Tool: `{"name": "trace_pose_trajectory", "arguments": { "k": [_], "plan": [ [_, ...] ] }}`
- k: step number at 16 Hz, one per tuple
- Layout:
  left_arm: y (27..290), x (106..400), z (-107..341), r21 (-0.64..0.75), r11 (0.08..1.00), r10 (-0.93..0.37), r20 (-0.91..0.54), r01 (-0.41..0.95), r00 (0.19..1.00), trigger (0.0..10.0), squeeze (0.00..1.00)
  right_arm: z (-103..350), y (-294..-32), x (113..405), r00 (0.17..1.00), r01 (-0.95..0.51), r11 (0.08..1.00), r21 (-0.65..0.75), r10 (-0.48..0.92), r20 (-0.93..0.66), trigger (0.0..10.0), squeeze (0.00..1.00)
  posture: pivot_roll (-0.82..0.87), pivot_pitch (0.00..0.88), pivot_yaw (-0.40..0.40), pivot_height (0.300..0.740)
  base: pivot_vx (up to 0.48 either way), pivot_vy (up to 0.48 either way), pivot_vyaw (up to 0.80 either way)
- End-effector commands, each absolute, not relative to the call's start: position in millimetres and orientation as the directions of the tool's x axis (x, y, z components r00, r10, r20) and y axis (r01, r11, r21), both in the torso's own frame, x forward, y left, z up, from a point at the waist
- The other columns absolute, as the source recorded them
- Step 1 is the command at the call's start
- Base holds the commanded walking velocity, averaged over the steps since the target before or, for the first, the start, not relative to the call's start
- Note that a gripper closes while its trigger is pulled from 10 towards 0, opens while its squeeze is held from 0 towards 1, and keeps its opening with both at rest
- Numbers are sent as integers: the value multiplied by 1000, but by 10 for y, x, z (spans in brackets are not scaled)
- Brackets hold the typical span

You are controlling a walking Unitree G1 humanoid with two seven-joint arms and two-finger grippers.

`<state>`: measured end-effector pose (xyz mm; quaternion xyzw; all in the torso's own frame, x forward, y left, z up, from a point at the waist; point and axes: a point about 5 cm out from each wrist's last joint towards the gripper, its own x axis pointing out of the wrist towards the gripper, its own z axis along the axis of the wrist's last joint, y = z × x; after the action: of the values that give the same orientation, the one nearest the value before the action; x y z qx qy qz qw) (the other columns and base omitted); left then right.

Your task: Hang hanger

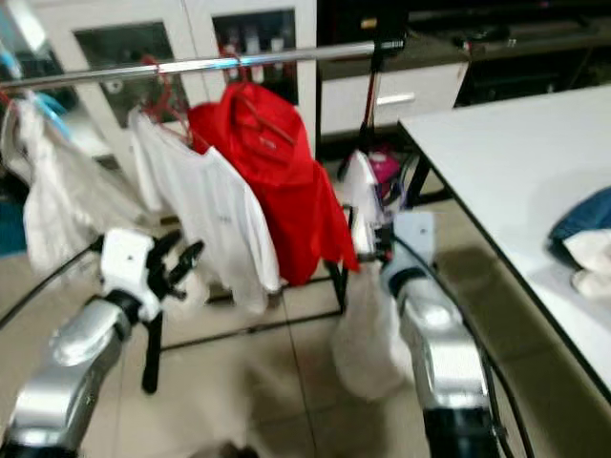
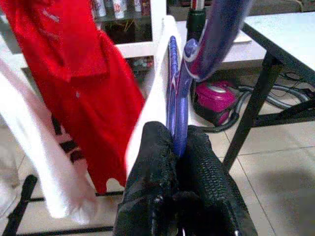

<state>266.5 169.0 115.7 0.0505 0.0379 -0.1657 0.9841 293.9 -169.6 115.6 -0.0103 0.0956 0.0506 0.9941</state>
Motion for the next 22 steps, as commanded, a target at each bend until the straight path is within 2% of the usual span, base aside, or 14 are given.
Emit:
{"name": "trace_pose_trajectory", "arguments": {
  "k": [1, 5, 7, 9, 13, 18, 20, 22],
  "plan": [
    [1634, 2662, 1166, 88, 934, -339, -87, 346, 937, 10000, 0, 1246, -1783, 2966, 986, -82, 996, -34, 77, -145, 10000, 0, -49, 80, 58, 740, 398, 0, 0],
    [1635, 2666, 1164, 93, 932, -344, -88, 351, 935, 10000, 0, 1294, -1795, 2975, 985, -127, 990, -66, 118, -127, 10000, 0, -50, 82, 58, 740, 402, 0, 0],
    [1631, 2653, 1155, 111, 918, -371, -100, 381, 923, 10000, 0, 1361, -1718, 2910, 947, -306, 949, -79, 295, -125, 10000, 0, -52, 85, 59, 740, 405, 0, 0],
    [1616, 2635, 1163, 155, 891, -413, -115, 427, 903, 10000, 0, 1417, -1676, 2790, 863, -498, 862, -94, 482, -152, 10000, 0, -56, 87, 55, 740, 405, 0, 0],
    [1576, 2597, 1194, 163, 869, -454, -113, 468, 884, 10000, 0, 1537, -1704, 2717, 788, -614, 779, -129, 594, -161, 10000, 0, -60, 89, 44, 740, 400, 0, 0],
    [1477, 2558, 1377, 113, 861, -499, 1, 495, 867, 10000, 0, 1724, -1779, 2936, 893, -446, 853, -272, 443, -76, 10000, 0, -61, 93, 26, 740, 60, 0, 0],
    [1413, 2501, 1489, 95, 845, -533, 79, 526, 842, 10000, 0, 1798, -1798, 3051, 931, -360, 904, -230, 366, -20, 10000, 0, -56, 93, 20, 740, 0, 0, 0],
    [1388, 2484, 1495, 77, 836, -549, 86, 544, 831, 10000, 0, 1829, -1742, 3119, 928, -364, 902, -233, 373, -5, 10000, 0, -57, 92, 23, 740, 0, 0, 0]
  ]
}}
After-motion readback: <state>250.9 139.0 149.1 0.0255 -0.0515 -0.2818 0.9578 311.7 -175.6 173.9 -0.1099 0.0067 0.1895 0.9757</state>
